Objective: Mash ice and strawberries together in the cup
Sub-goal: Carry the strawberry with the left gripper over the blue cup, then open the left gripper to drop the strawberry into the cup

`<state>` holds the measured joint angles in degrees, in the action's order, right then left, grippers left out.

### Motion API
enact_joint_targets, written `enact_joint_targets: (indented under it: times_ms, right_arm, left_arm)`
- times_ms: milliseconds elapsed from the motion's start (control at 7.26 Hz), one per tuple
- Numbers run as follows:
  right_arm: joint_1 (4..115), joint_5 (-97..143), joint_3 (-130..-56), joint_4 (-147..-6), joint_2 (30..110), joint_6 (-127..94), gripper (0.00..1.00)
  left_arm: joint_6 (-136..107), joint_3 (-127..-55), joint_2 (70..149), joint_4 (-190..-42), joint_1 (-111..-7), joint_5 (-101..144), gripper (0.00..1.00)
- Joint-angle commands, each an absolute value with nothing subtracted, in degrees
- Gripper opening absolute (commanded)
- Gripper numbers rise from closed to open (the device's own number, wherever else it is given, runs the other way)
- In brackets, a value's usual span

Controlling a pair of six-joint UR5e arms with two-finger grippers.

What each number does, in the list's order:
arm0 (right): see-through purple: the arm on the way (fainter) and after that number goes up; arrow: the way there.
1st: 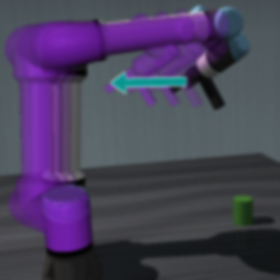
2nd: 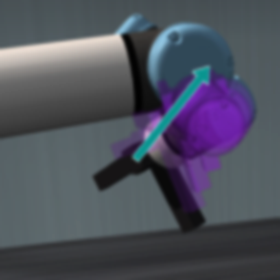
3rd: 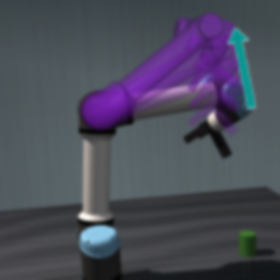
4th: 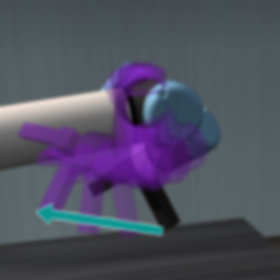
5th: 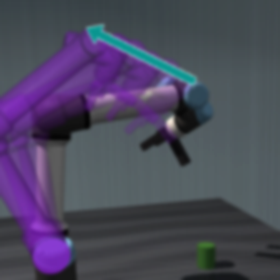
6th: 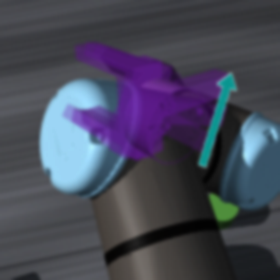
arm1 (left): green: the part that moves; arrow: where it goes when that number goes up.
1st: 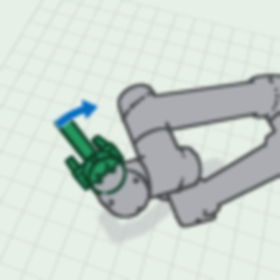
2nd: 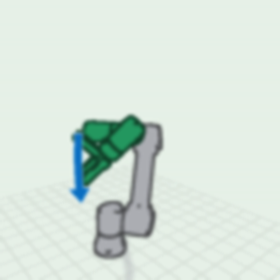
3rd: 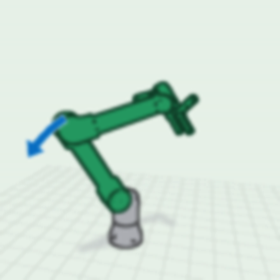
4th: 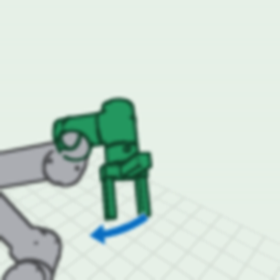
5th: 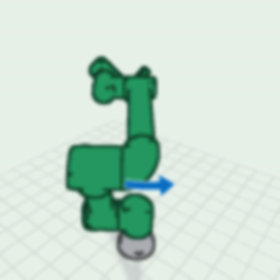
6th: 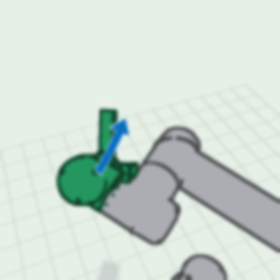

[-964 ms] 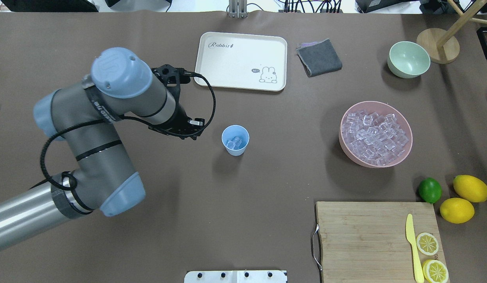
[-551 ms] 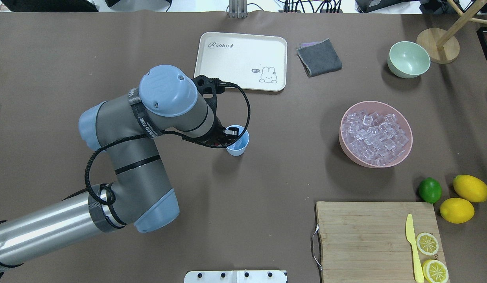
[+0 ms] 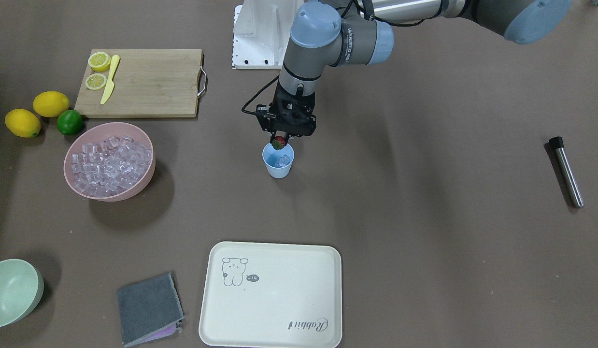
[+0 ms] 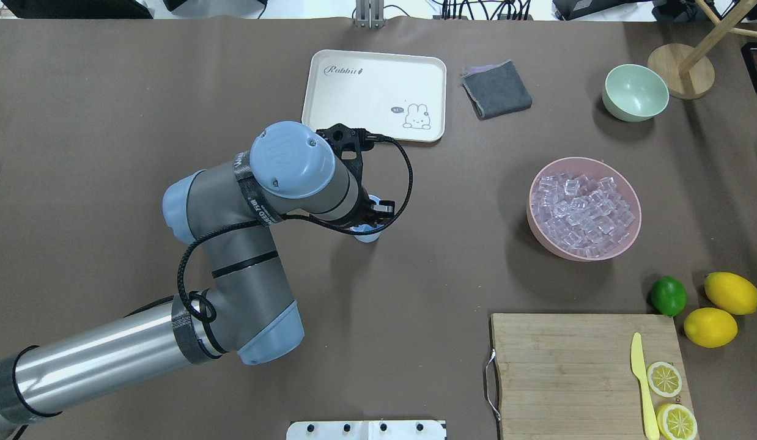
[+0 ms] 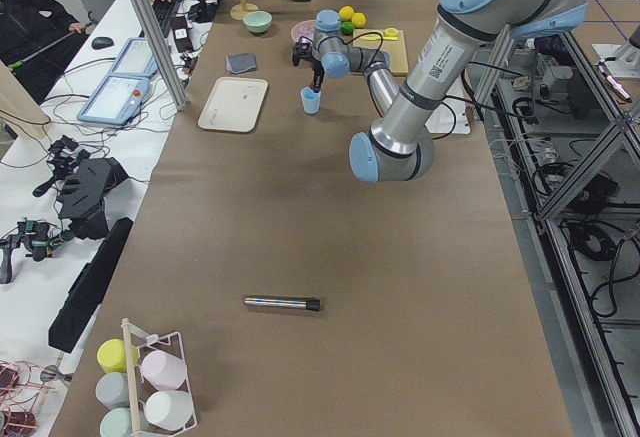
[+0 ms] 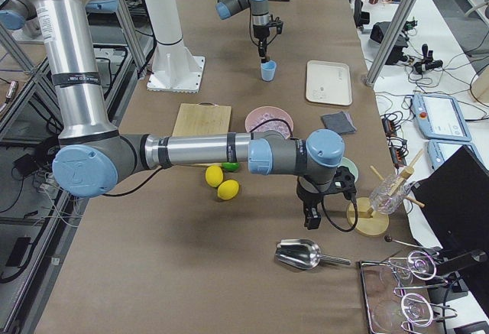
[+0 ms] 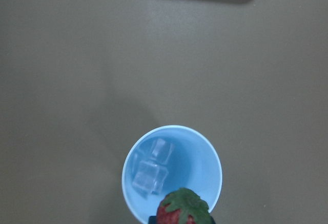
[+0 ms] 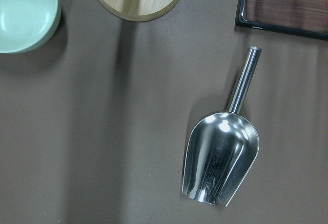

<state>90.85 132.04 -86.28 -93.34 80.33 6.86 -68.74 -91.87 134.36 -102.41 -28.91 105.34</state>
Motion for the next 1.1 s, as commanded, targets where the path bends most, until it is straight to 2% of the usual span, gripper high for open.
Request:
enact_joint_targets:
  times_ms: [0, 138, 275, 551, 964]
  right_arm:
    - [91.23, 132.10, -86.40, -93.34, 80.33, 6.86, 1.00]
    - [91.23, 132.10, -86.40, -93.43, 80.25, 6.94, 1.00]
    - [91.23, 132.10, -86.40, -93.43, 80.33, 6.94, 1.00]
    - [91.23, 132.10, -86.40, -93.43, 80.33, 6.94, 1.00]
    - [91.23, 132.19, -86.74, -93.43, 80.24, 6.94, 1.00]
  left_arm:
    - [-68.64, -91.32, 134.38, -103.27, -29.09, 105.12, 0.25]
    - [-68.56, -91.23, 134.38, -103.27, -29.00, 105.03, 0.93]
    - [-68.73, -91.40, 134.38, -103.18, -29.00, 105.03, 0.97]
    - [-68.56, -92.80, 133.69, -102.83, -29.27, 105.20, 0.97]
    - [-68.47, -99.92, 121.86, -102.39, -37.49, 114.13, 0.97]
